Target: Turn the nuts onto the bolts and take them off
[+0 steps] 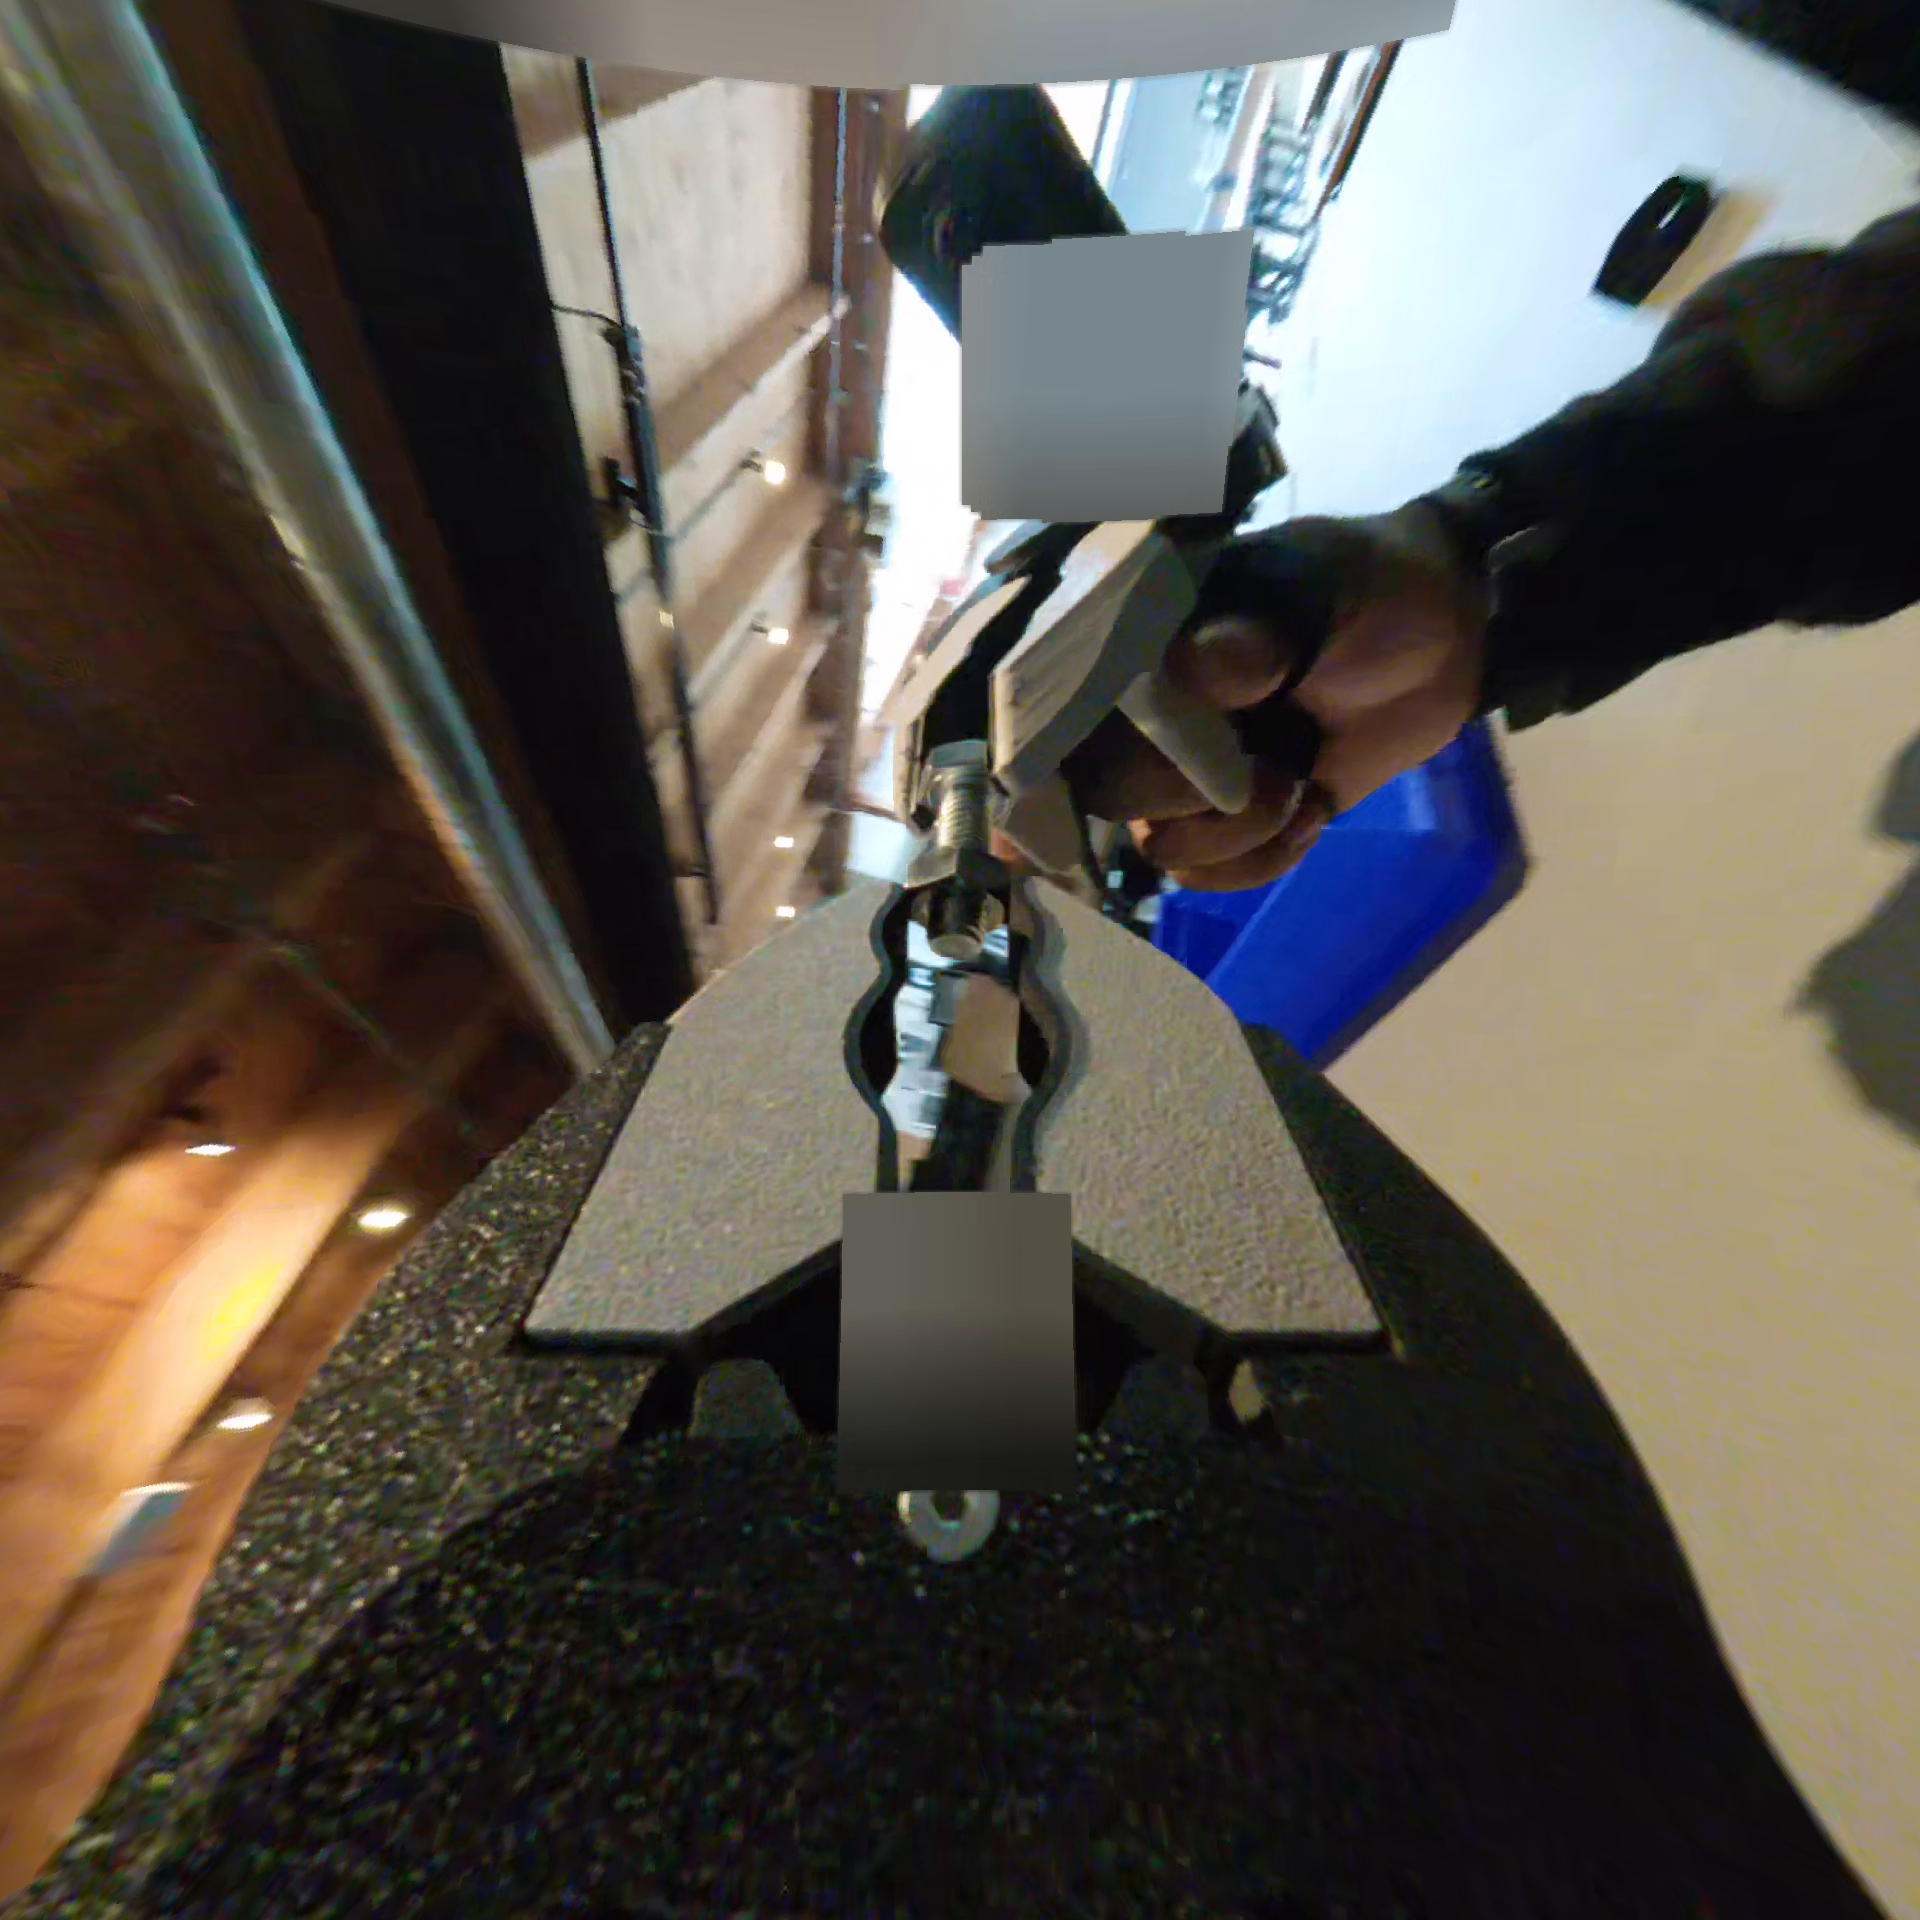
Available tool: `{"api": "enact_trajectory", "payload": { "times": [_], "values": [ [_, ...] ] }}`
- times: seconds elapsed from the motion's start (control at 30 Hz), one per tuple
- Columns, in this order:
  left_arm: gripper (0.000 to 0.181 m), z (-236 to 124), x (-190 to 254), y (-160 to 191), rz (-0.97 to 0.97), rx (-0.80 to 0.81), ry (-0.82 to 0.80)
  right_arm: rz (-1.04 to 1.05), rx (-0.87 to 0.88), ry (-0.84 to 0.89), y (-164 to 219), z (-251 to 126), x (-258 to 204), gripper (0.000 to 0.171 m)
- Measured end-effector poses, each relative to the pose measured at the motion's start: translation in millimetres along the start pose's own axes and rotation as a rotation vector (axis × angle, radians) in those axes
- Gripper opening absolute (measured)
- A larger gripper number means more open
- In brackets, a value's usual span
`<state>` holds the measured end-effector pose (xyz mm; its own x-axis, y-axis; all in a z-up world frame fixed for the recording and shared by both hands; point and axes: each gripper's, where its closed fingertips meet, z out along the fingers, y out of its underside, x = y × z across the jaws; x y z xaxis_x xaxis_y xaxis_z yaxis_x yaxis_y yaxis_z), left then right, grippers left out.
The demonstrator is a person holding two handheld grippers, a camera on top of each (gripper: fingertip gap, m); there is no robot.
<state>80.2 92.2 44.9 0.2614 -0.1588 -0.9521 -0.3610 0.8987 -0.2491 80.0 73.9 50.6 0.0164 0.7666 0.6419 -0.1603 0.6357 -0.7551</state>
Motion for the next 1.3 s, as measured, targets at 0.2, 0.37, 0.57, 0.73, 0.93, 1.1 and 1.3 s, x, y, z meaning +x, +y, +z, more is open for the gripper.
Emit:
{"api": "enact_trajectory", "payload": {
  "times": [0.2, 0.37, 0.57, 0.73, 0.93, 1.1, 1.3],
  "values": [
    [0.042, -6, -14, -14, -0.391, 0.184, 0.053, -0.006, -0.004, 0.006, 0, 0, 1, 0.017],
    [0.042, -9, -11, -10, -0.880, 0.258, 0.298, -0.007, -0.007, 0.007, 1, 0, 1, 0.017],
    [0.017, -2, 5, -7, -0.775, 0.183, 0.320, -0.004, -0.005, 0.009, 1, 0, 1, 0.017],
    [0.017, -2, 1, -7, -0.170, 0.083, 0.061, 0.002, 0.009, 0.001, -1, -1, 0, 0.017],
    [0.030, -7, -2, -19, 0.022, 0.147, -0.059, -0.005, 0.014, -0.003, -3, 1, -2, 0.017],
    [0.040, -10, -15, -20, -0.505, 0.247, 0.105, -0.002, 0.015, -0.001, -3, 1, -1, 0.017],
    [0.040, -9, -3, -18, -0.766, 0.267, 0.293, -0.001, 0.011, 0.001, -1, 1, -1, 0.017]
  ]
}}
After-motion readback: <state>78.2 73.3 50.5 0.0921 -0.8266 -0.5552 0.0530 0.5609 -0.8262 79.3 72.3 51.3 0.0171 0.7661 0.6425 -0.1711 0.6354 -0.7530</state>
